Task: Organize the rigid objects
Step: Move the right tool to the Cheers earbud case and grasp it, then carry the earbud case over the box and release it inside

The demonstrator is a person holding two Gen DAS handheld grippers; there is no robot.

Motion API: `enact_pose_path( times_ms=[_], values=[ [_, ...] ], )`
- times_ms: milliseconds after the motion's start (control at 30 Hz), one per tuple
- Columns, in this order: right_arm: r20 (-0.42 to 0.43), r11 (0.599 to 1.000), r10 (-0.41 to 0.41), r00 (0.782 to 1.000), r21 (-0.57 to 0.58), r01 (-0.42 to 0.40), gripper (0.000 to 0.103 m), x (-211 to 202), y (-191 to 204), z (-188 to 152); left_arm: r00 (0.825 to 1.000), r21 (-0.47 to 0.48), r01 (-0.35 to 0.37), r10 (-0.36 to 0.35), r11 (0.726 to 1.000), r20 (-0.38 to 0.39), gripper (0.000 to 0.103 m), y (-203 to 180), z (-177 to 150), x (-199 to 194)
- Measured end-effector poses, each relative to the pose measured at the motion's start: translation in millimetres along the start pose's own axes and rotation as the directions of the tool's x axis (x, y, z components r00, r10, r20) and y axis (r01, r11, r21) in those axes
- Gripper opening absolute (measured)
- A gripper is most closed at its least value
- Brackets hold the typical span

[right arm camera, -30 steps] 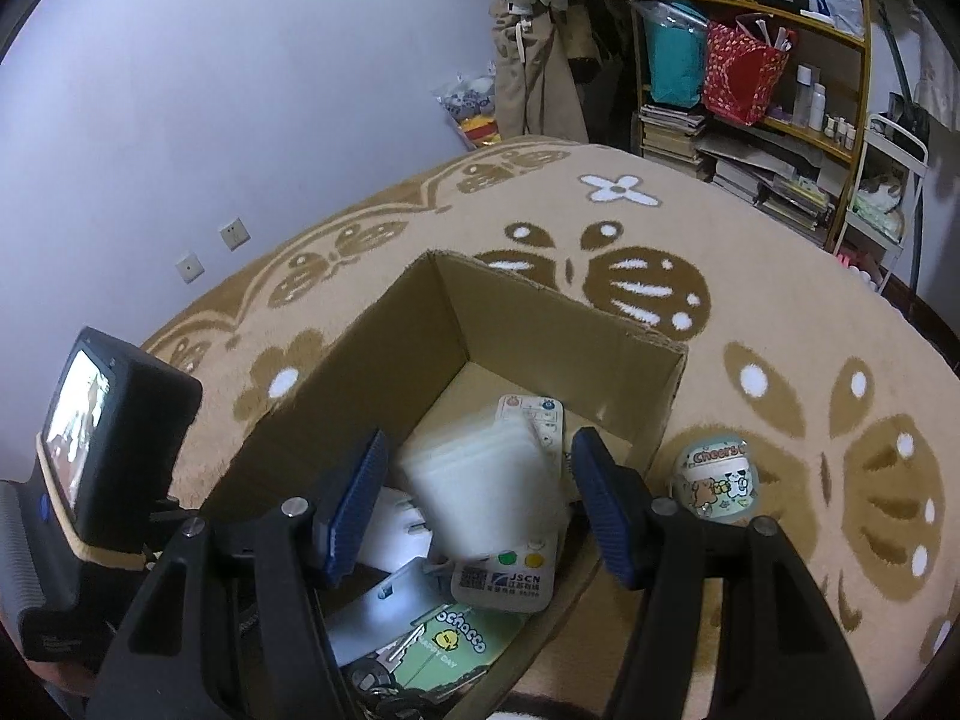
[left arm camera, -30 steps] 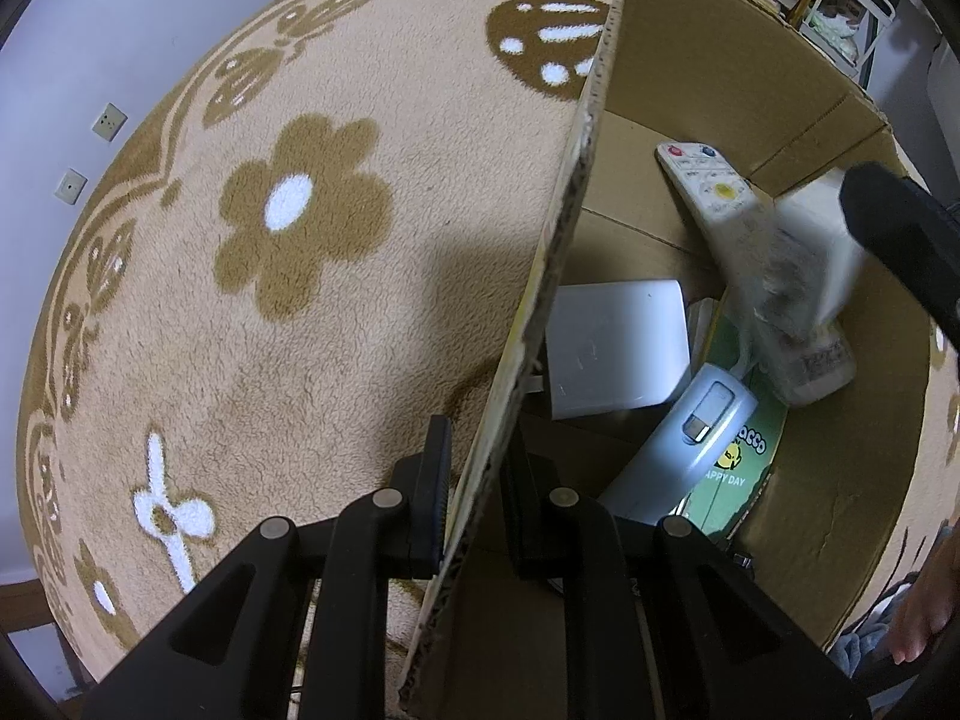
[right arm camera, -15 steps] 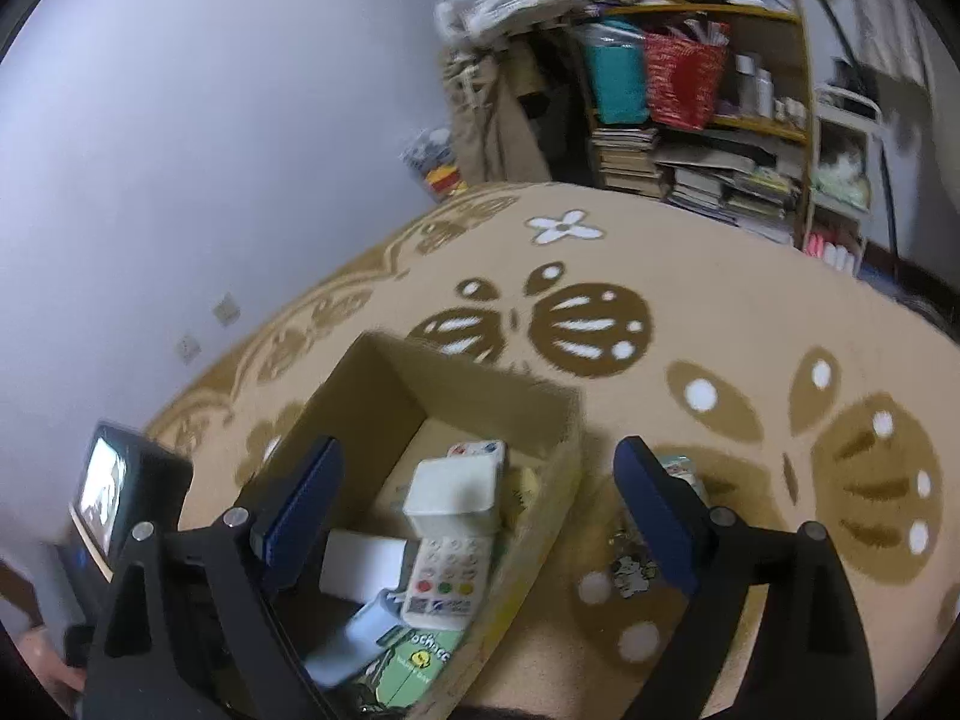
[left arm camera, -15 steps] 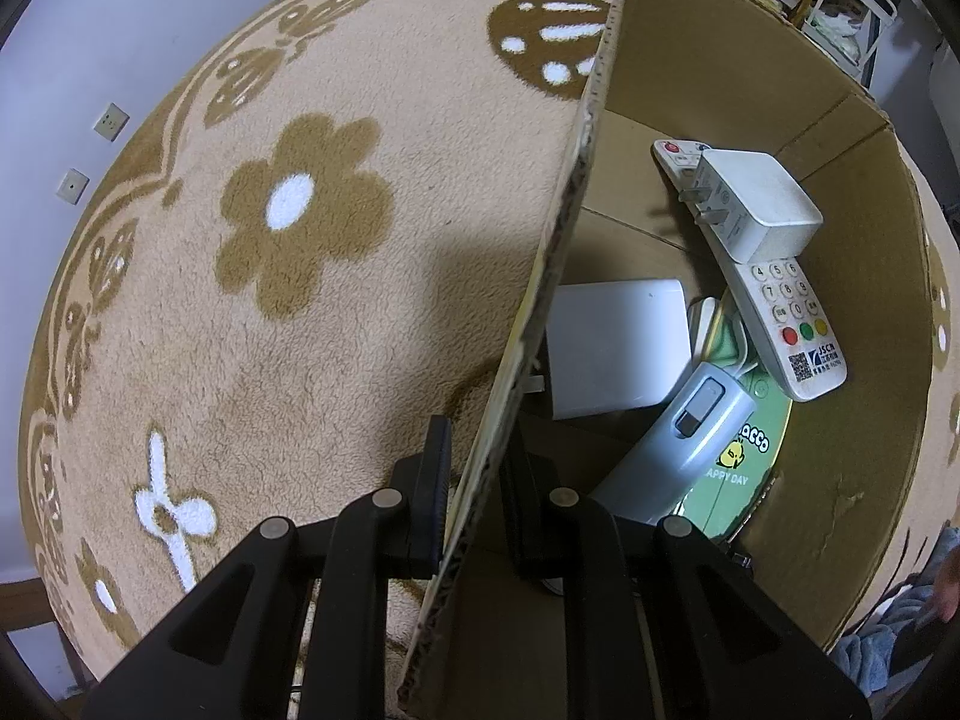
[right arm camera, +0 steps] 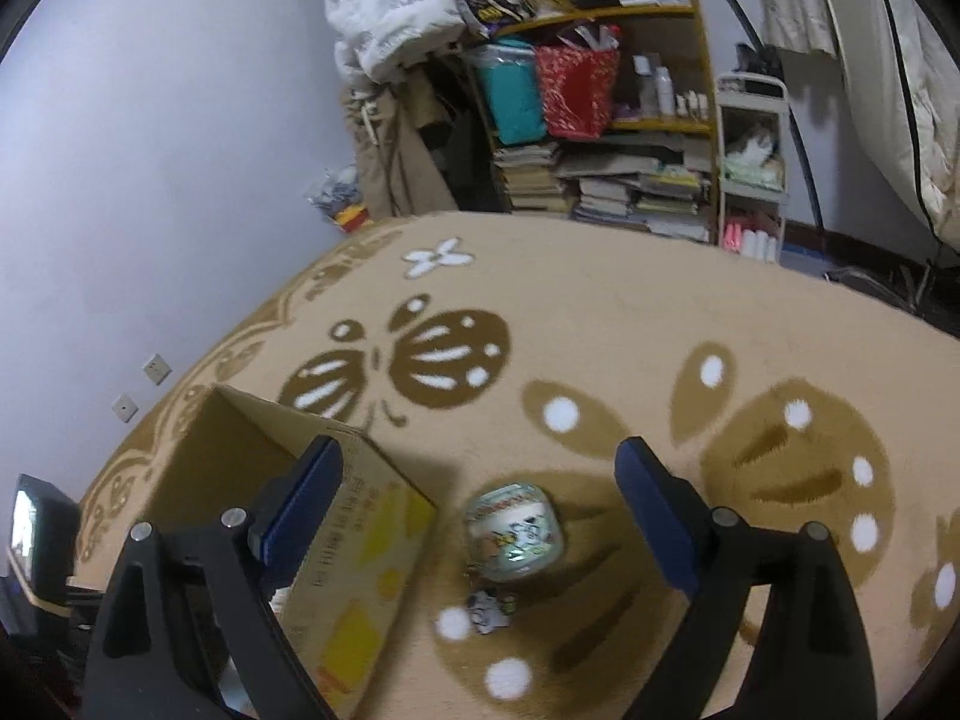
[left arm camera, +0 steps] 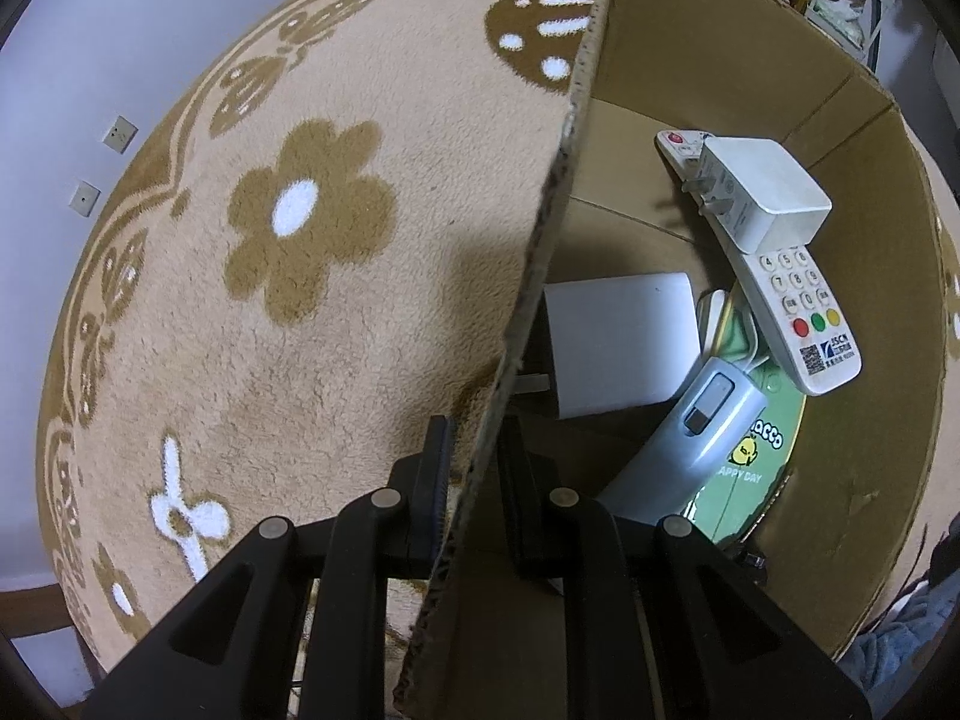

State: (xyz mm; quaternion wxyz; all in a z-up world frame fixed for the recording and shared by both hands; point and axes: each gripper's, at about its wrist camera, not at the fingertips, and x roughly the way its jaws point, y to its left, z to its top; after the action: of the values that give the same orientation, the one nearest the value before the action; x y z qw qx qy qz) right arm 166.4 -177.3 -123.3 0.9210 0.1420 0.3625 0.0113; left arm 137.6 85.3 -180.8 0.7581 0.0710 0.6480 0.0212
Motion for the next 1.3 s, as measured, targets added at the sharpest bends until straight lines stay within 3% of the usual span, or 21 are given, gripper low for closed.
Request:
enact_pose_path(
  times_ms=[267, 400, 667, 733, 967, 1300],
  values=[
    [-0.06, 0.998, -0.058, 0.996, -0.01, 0.058, 0.097, 29.6, -9.8, -19.2, 1.0, 0.0, -0.001, 0.001, 1.0, -0.002, 0.014, -1.1, -0.3, -0.3],
    [-0.111, 0.997, -0.077, 0.991, -0.031, 0.074, 0.084, 45.6, -9.0, -31.5, 1.0, 0.005, -0.002, 0.002, 1.0, -0.001, 0.014, -1.2, -0.2, 0.4],
    [-0.169, 0.996, -0.085, 0.982, -0.05, 0.078, 0.07, 64.8, -7.6, -50.9, 1.0, 0.022, 0.015, -0.015, 1.0, 0.007, 0.013, 1.1, 0.4, 1.1],
    [-0.159, 0.995, -0.09, 0.983, -0.051, 0.083, 0.06, 66.3, -7.4, -54.3, 1.0, 0.024, 0.021, -0.021, 0.999, 0.01, 0.013, 1.6, 0.7, 1.3],
    [-0.135, 0.991, -0.127, 0.983, -0.05, 0.121, 0.06, 57.3, -4.7, -51.1, 0.999, 0.029, 0.03, -0.03, 0.999, 0.013, 0.012, 2.2, 2.0, 2.6],
    [0.011, 0.998, -0.038, 0.999, 0.048, 0.038, 0.06, 6.6, -6.7, -11.9, 1.0, 0.017, 0.029, -0.029, 0.999, 0.008, 0.013, 2.7, 3.1, 3.8]
  ],
)
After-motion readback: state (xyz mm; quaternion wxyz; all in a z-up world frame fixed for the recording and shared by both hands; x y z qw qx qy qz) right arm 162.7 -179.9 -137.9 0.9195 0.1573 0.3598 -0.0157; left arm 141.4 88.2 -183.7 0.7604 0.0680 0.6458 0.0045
